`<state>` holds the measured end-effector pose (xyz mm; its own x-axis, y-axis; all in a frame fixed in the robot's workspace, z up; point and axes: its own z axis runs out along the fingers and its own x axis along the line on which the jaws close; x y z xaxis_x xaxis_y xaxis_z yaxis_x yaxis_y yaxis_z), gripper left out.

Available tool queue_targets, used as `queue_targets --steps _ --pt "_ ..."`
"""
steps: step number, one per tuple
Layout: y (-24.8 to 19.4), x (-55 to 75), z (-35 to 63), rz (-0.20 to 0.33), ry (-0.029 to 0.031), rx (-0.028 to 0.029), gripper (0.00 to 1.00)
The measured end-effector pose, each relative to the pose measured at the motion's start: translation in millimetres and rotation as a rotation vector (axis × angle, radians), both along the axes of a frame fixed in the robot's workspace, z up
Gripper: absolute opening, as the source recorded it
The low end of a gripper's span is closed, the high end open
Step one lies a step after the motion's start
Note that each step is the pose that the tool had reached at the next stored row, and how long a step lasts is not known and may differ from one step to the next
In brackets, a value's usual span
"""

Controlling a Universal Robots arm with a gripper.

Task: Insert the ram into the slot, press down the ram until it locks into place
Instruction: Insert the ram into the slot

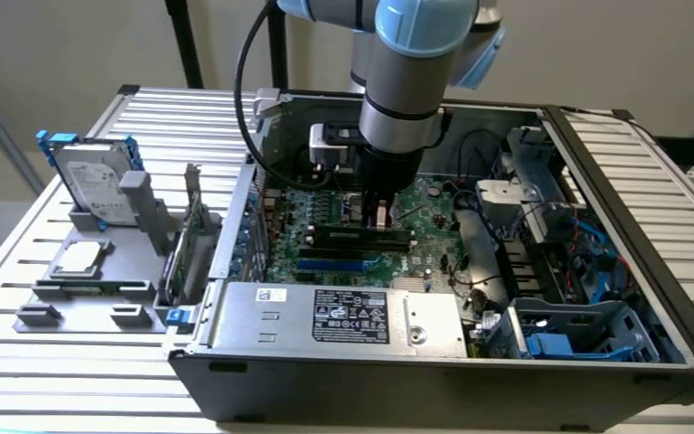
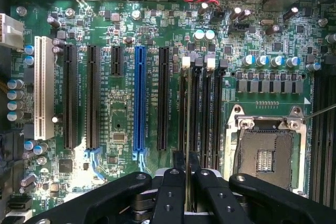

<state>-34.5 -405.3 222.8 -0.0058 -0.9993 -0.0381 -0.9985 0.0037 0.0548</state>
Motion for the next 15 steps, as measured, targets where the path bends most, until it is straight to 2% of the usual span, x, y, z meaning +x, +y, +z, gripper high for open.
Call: queue_targets --steps 15 --pt "0.4 0.0 -2.2 0.0 0.0 -0.0008 0.14"
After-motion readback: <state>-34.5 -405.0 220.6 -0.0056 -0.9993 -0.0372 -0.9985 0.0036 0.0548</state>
